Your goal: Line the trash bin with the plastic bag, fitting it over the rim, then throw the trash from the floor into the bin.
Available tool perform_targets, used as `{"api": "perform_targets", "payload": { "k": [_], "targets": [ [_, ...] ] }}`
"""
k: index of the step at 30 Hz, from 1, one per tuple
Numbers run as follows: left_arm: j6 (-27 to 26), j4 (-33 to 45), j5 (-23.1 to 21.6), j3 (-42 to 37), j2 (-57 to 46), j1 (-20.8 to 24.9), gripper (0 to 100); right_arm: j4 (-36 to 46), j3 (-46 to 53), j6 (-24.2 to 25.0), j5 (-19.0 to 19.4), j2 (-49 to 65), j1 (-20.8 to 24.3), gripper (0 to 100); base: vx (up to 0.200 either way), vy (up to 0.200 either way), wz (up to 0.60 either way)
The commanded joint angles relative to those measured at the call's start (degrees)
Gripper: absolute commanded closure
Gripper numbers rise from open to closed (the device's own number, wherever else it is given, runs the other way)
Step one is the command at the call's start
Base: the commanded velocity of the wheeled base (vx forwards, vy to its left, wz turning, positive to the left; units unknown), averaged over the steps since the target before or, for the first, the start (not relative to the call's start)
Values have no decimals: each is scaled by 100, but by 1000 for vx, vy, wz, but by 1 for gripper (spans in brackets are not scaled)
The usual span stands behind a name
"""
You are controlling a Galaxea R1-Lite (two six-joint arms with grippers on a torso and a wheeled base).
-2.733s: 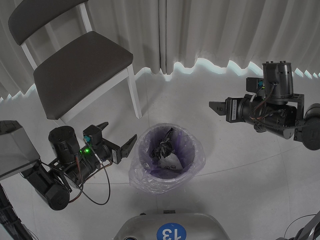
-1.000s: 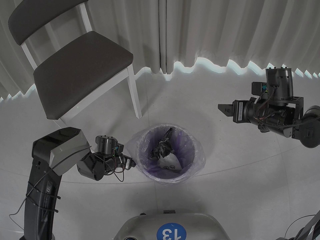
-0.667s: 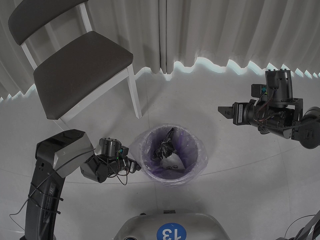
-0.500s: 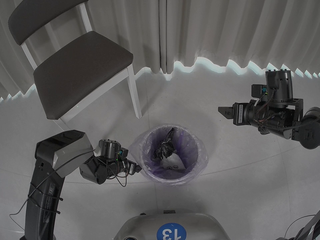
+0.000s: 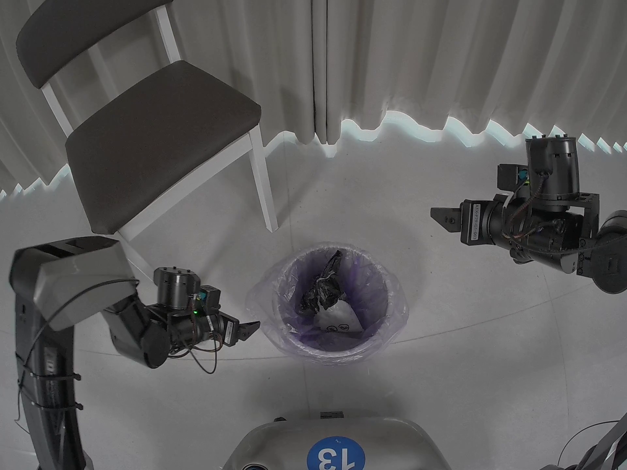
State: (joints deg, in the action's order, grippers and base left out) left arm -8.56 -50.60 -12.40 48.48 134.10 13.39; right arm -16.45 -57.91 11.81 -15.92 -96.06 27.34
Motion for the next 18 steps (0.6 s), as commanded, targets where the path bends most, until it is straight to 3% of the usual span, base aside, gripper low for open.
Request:
{"api": "perform_targets", "payload": {
  "k": [1, 8, 10, 15, 18],
  "targets": [
    [21, -767, -140, -2106, -2617, 200, 0, 10, 403, -4, -69, 694, 61, 0, 0, 0, 0],
    [311, -784, -87, -3099, -4840, 463, 0, -25, 1124, -21, -377, 1705, -115, 0, 0, 0, 0],
    [539, -688, 62, -3275, -5877, 542, 0, -210, 1616, -56, -447, 2434, -203, 0, 0, 0, 0],
    [548, -99, 326, -2950, -7275, 437, 0, -500, 2328, -522, -640, 3937, -484, 0, 0, 0, 0],
    [539, 771, 335, -2563, -8040, 156, 0, -421, 2644, -909, -763, 4974, -792, 0, 0, 0, 0]
  ]
}}
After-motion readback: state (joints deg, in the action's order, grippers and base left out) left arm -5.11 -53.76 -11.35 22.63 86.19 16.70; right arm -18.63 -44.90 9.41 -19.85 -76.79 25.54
